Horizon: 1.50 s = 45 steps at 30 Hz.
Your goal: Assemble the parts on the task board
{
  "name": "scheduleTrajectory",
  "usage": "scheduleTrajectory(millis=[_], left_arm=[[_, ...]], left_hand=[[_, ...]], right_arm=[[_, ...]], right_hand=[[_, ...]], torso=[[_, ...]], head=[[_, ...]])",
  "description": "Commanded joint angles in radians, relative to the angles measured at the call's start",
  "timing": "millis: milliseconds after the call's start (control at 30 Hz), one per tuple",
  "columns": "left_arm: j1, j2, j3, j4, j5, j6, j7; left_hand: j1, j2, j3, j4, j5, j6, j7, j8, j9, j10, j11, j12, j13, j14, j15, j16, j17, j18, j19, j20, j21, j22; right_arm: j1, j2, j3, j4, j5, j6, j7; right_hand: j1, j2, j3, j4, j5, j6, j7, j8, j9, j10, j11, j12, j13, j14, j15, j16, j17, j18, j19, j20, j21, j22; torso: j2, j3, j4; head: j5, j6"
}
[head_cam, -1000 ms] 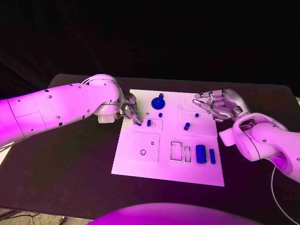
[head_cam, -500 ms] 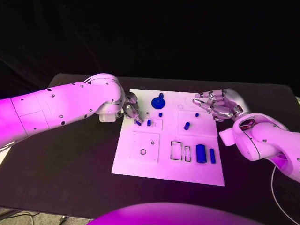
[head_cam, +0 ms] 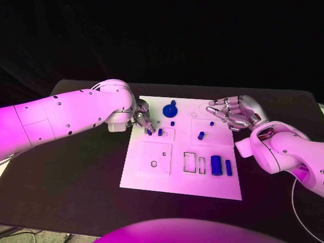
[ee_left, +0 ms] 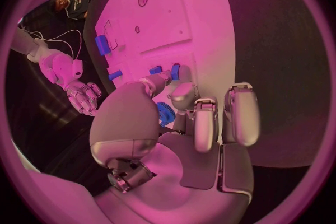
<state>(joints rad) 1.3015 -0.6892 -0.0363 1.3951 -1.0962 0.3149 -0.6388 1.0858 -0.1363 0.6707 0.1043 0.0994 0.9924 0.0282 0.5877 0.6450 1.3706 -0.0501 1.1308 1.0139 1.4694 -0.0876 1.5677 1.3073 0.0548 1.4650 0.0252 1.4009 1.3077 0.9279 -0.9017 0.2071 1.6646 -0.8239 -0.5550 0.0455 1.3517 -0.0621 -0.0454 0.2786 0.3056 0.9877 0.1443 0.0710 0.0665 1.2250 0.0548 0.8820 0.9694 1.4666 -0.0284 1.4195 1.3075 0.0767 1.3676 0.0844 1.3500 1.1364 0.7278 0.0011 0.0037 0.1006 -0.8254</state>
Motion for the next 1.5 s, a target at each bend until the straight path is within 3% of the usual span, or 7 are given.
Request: scheduleTrajectory(millis=[33,567,700,900,1133,1333,1500], left_arm=[[-0.008,0.007,-0.005,0.002,-0.006,0.032,-0.004],[-0.008,0.008,-0.005,-0.005,-0.025,0.052,-0.011],[-0.008,0.007,-0.005,-0.008,-0.027,0.053,-0.011],[-0.008,0.004,-0.004,-0.008,-0.028,0.042,-0.01],[-0.008,-0.003,-0.001,-0.002,-0.028,0.007,-0.007],[-0.008,-0.014,0.002,0.012,-0.027,-0.048,-0.002],[-0.007,-0.028,0.009,0.024,0.039,-0.154,0.011]], left_hand=[[-0.016,0.0,-0.01,0.006,0.003,0.019,-0.011,-0.004,0.0,0.008,0.002,0.005,0.003,0.101,-0.007,0.003,0.264,-0.012,0.035,-0.007,0.005,0.149],[-0.052,-0.003,-0.052,0.021,0.002,0.033,-0.013,-0.009,-0.009,0.011,0.0,0.003,0.004,0.101,-0.009,0.003,0.264,-0.012,0.036,-0.009,0.006,0.152],[-0.08,-0.011,-0.106,0.04,0.0,0.044,-0.014,-0.012,-0.015,0.014,0.0,0.004,0.008,0.101,-0.009,0.003,0.264,-0.013,0.037,-0.009,0.007,0.155],[-0.112,-0.019,-0.208,0.072,-0.003,0.055,-0.013,-0.017,-0.024,0.018,0.001,0.004,0.013,0.101,-0.008,0.003,0.264,-0.014,0.038,-0.009,0.007,0.158],[-0.1,-0.008,-0.311,0.096,-0.002,0.062,-0.016,-0.023,-0.031,0.022,0.0,0.005,0.02,0.101,-0.01,0.003,0.264,-0.016,0.042,-0.011,0.015,0.165],[-0.089,0.001,-0.353,0.11,-0.001,0.065,-0.016,-0.024,-0.034,0.023,-0.002,0.001,0.019,0.101,-0.01,0.003,0.264,-0.016,0.043,-0.011,0.014,0.167],[-0.082,0.005,-0.385,0.125,0.0,0.064,-0.016,-0.026,-0.037,0.019,-0.002,-0.008,0.01,0.101,-0.011,0.003,0.264,-0.013,0.04,-0.012,0.005,0.162]], right_arm=[[-0.001,-0.001,0.0,0.0,0.0,0.017,0.003],[-0.001,-0.002,0.0,-0.001,0.015,0.019,0.004],[-0.001,-0.003,0.0,-0.002,0.017,0.021,0.006],[-0.002,-0.002,0.0,-0.003,0.019,0.022,0.009],[-0.002,-0.003,0.0,-0.004,0.02,0.023,0.009],[-0.004,-0.003,0.0,-0.006,0.023,0.027,0.008],[-0.006,-0.003,0.0,-0.008,0.026,0.031,0.007]], right_hand=[[-0.003,0.009,-0.005,0.002,0.006,-0.001,-0.003,0.001,0.002,-0.002,-0.001,0.006,-0.001,0.054,0.005,-0.007,0.021,0.011,-0.002,-0.002,-0.006,-0.001],[-0.004,0.011,-0.006,0.002,0.007,-0.001,-0.003,0.001,0.001,-0.002,-0.001,0.006,-0.002,0.053,0.005,-0.007,0.02,0.011,-0.002,-0.002,-0.005,0.0],[-0.012,0.011,-0.013,0.005,0.01,-0.001,-0.003,0.001,0.001,-0.003,-0.001,0.007,-0.003,0.054,0.006,-0.007,0.021,0.011,-0.002,-0.002,-0.006,-0.001],[-0.031,0.013,-0.033,0.007,0.048,-0.002,-0.003,0.001,0.001,-0.004,0.0,0.012,-0.004,0.054,0.006,-0.009,0.021,0.011,-0.002,-0.002,-0.007,-0.001],[-0.039,0.017,-0.041,0.008,0.056,-0.003,-0.002,0.001,0.001,-0.004,0.0,0.014,-0.005,0.054,0.006,-0.009,0.021,0.011,-0.001,-0.002,-0.007,-0.001],[-0.048,0.022,-0.047,0.009,0.061,-0.003,-0.002,0.001,0.001,-0.005,0.0,0.015,-0.006,0.054,0.007,-0.01,0.021,0.011,-0.002,-0.001,-0.008,-0.002],[-0.052,0.026,-0.051,0.009,0.066,-0.003,-0.002,0.001,0.001,-0.005,0.0,0.016,-0.006,0.054,0.007,-0.009,0.022,0.011,-0.001,-0.001,-0.008,-0.001]], torso=[[0.0,-0.0001,-0.0003],[0.0,-0.0013,0.0006],[-0.001,-0.0015,0.0016],[-0.001,-0.0016,0.0017],[0.0,-0.0015,-0.0001],[0.0,-0.0016,0.0005],[-0.002,-0.0015,0.0021]], head=[[-0.002,0.0],[-0.005,0.0],[-0.006,-0.001],[-0.006,0.0],[-0.006,0.002],[-0.01,0.001],[-0.013,0.001]])
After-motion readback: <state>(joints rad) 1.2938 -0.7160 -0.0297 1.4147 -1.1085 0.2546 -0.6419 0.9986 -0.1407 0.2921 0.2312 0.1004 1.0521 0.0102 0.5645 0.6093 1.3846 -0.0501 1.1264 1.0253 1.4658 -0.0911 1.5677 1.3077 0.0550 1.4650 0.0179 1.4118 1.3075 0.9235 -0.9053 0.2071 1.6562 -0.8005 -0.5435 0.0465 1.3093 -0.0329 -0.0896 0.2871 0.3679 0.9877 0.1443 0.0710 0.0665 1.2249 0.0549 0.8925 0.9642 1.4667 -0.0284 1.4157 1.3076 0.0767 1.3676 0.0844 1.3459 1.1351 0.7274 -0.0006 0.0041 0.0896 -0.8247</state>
